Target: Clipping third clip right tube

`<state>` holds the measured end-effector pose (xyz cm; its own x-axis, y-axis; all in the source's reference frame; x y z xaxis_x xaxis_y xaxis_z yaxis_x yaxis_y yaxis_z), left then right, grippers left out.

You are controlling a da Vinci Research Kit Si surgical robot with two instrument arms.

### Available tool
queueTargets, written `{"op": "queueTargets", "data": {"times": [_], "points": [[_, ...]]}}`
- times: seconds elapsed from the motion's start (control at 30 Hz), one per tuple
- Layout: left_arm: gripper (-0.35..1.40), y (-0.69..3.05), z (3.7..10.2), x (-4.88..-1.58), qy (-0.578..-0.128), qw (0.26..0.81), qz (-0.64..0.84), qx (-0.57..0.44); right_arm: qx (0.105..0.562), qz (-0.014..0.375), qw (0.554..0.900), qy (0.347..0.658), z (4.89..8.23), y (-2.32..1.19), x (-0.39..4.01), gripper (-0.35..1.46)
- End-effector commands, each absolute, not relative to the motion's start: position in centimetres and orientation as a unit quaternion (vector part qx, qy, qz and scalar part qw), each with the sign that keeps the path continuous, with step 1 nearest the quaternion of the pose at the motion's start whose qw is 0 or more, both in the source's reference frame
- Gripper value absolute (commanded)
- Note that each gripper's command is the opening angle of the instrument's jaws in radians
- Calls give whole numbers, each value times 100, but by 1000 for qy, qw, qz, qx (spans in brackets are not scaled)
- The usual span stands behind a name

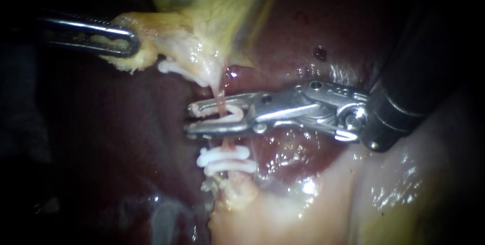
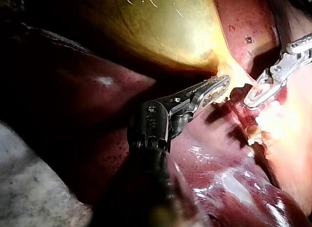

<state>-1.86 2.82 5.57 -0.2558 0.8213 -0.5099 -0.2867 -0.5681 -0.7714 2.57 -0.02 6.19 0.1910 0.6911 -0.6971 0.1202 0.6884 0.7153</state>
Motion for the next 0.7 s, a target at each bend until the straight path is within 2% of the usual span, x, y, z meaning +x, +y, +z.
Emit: {"op": "queueTargets", "data": {"times": [0.03,0.13,0.7], "points": [[-35,282,557,-186,-277,373,742,-483,341,209,694,599,620,-1,257,-35],[-35,282,557,-186,-277,373,742,-483,350,217,696,588,623,1,256,-35],[-35,282,558,-186,-277,373,742,-483,355,220,697,584,627,3,255,-35]]}}
